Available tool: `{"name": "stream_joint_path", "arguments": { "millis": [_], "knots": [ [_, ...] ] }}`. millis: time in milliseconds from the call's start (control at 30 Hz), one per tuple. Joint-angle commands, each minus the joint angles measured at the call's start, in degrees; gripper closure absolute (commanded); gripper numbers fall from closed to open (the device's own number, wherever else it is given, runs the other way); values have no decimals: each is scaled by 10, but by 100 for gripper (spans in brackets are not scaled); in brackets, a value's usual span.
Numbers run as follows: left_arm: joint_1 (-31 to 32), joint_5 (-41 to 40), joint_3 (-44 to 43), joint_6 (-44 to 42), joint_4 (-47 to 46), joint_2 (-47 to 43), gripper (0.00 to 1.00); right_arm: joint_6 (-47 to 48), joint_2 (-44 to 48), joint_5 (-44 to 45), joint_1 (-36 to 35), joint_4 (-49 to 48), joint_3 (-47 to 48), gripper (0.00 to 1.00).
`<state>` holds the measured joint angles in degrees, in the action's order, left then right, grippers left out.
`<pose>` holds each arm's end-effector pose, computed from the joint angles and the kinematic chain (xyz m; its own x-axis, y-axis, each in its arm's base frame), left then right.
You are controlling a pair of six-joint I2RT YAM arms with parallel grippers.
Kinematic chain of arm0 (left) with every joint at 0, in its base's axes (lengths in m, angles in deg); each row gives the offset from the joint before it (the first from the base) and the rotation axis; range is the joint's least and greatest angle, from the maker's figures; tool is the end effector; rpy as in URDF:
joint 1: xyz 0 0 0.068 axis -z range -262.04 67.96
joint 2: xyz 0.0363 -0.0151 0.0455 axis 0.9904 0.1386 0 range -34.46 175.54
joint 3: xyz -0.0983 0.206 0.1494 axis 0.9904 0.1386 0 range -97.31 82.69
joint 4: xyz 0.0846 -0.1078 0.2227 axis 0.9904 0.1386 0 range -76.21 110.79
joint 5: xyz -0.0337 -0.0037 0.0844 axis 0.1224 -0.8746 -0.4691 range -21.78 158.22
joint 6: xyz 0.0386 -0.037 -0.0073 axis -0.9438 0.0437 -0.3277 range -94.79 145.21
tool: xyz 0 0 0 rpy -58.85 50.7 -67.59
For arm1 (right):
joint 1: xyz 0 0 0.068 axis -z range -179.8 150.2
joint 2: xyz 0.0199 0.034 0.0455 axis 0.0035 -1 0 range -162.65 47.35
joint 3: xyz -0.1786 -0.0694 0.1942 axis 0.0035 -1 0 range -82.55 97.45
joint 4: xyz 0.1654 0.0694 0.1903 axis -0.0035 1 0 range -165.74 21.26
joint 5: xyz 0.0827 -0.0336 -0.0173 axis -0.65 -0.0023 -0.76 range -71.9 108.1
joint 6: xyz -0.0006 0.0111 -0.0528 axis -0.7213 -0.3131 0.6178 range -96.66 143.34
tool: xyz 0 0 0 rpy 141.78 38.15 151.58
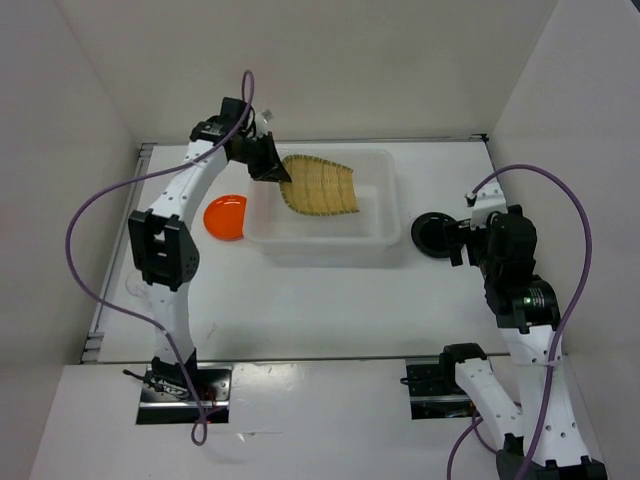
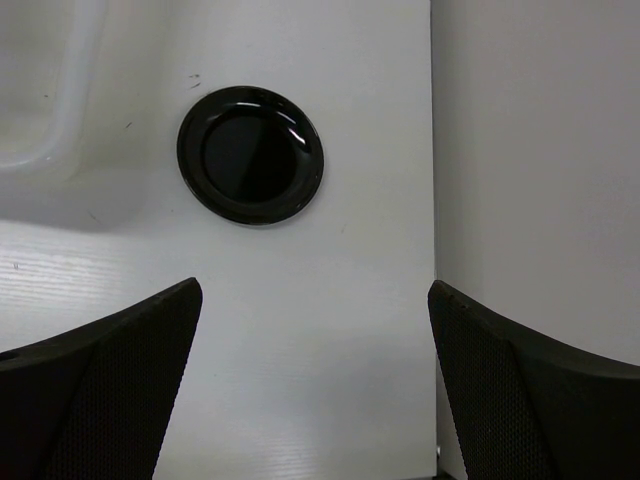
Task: Place the mixed dishes into the plastic bin
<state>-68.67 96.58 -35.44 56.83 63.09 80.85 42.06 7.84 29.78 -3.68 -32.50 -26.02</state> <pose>0.4312 -0.1199 0.3476 -0.8743 -0.2663 -0.4058 0.0745 0.7525 -0.6543 0.1310 0.0018 0.3625 -0.4544 -0.3457 -0.8210 -0.0325 0.9274 -0.3726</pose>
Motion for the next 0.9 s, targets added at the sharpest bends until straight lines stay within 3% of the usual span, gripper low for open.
{"name": "stream_joint_path", "arguments": {
  "millis": [0,233,733,767,867],
  "knots": [
    [9,43,-55,-30,2,54,100,6,-9,9,-5,-27,5,2],
    [3,32,-87,-46,-3,153,100,12,-15,47,-10,-44,5,2],
    [-22,-61,-70,-74,38,233,100,1,-25,73,-10,-26,24,2],
    [-22,-66,-77,-74,43,239,99,1,-25,73,-10,-26,24,2],
    [-17,-93,-90,-74,50,244,77,-4,-25,73,-10,-19,24,2]
  ]
}}
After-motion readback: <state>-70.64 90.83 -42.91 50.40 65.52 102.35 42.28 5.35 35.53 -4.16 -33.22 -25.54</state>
